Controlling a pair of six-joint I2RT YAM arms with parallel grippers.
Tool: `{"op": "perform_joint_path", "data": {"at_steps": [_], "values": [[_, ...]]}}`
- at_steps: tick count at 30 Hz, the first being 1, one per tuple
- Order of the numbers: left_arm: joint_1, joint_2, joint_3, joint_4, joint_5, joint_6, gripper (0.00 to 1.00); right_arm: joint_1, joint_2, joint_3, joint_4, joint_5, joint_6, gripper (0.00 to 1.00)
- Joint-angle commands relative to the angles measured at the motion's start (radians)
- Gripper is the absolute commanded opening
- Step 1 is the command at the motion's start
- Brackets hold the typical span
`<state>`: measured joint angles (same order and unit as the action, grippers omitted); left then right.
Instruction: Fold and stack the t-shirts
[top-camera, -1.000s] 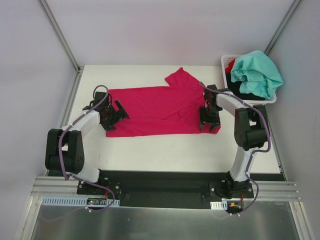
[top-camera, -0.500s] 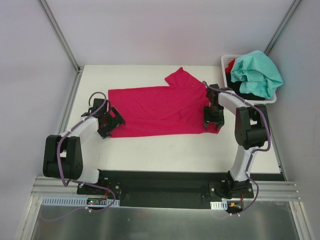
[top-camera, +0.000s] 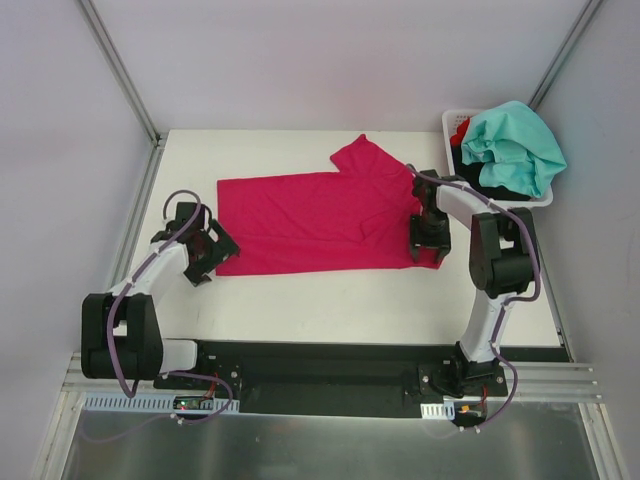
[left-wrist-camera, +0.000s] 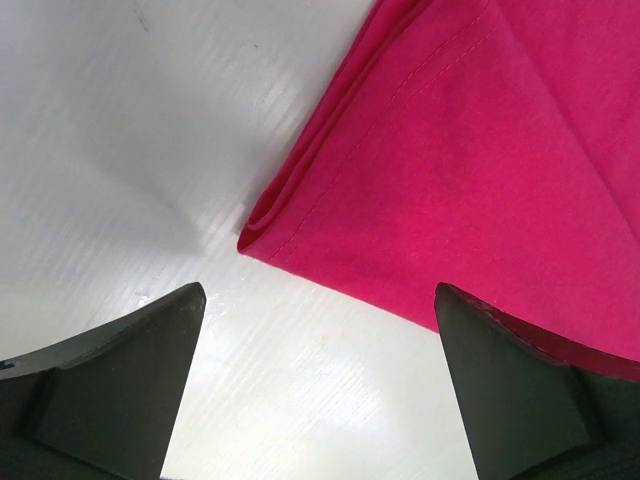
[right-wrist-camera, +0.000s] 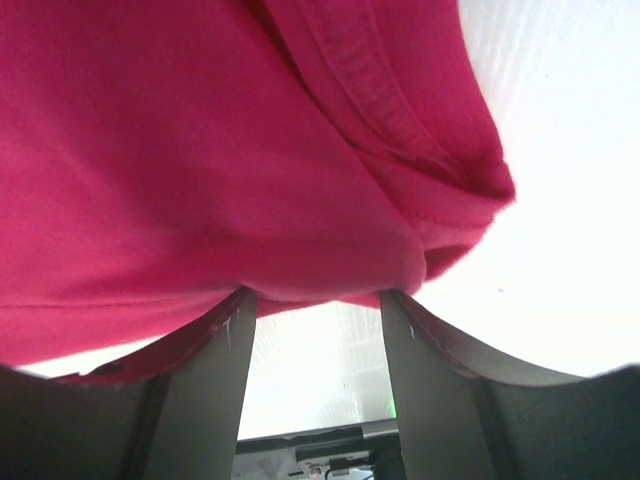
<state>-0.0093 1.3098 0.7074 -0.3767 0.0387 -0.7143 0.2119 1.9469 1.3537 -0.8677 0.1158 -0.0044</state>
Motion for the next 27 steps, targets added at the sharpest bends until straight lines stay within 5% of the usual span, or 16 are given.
{"op": "perform_joint_path", "data": {"at_steps": [1, 6, 10, 13, 20, 27], "values": [[-0.033, -0.075, 0.157, -0.138, -0.103, 0.030, 0.99, -0.002, -0.144, 0.053, -0.115, 0.039, 0.030, 0.56], [-0.066, -0.086, 0.381, -0.209, -0.092, 0.059, 0.99, 0.036, -0.215, 0.260, -0.237, 0.053, 0.026, 0.57], [-0.090, 0.004, 0.445, -0.158, 0.017, 0.065, 0.99, 0.044, -0.235, 0.289, -0.150, -0.016, 0.014, 0.58], [-0.096, 0.077, 0.402, -0.062, 0.133, 0.052, 0.99, 0.046, -0.236, 0.204, 0.015, -0.150, -0.018, 0.58], [-0.139, 0.169, 0.255, 0.231, 0.155, 0.061, 0.99, 0.037, -0.125, 0.130, 0.167, -0.275, -0.058, 0.58], [-0.173, 0.132, 0.169, 0.366, -0.058, 0.073, 0.99, 0.040, -0.051, 0.127, 0.240, -0.269, -0.055, 0.59]]}}
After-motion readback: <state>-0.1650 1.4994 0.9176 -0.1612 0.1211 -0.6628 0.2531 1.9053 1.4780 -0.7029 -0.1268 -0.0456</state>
